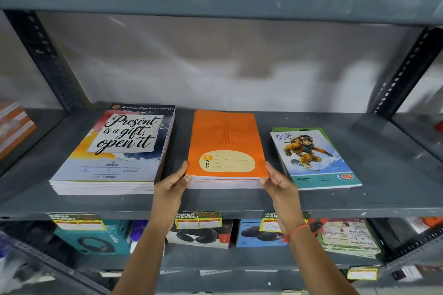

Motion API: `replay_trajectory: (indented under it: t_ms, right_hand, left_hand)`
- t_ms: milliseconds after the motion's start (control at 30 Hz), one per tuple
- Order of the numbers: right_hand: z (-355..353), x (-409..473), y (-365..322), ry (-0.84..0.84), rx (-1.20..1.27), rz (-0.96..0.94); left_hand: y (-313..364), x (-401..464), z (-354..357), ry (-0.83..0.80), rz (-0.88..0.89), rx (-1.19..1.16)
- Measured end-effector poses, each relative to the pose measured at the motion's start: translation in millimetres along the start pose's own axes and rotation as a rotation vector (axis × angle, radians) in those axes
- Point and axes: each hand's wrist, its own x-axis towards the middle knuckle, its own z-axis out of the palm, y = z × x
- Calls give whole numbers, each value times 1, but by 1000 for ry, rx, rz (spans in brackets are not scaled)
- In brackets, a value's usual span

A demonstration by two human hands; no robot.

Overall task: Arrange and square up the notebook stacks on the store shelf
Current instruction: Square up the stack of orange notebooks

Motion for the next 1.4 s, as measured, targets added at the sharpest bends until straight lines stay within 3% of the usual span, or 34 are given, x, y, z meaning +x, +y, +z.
replay_trajectory:
  t_ms: [433,1400]
  right_hand:
    - [1,2,2,60,25,23]
    - [8,-4,-9,128,46,40]
  left_hand:
    - [-3,1,5,109,-17,-36]
    - [-7,1,4,107,27,13]
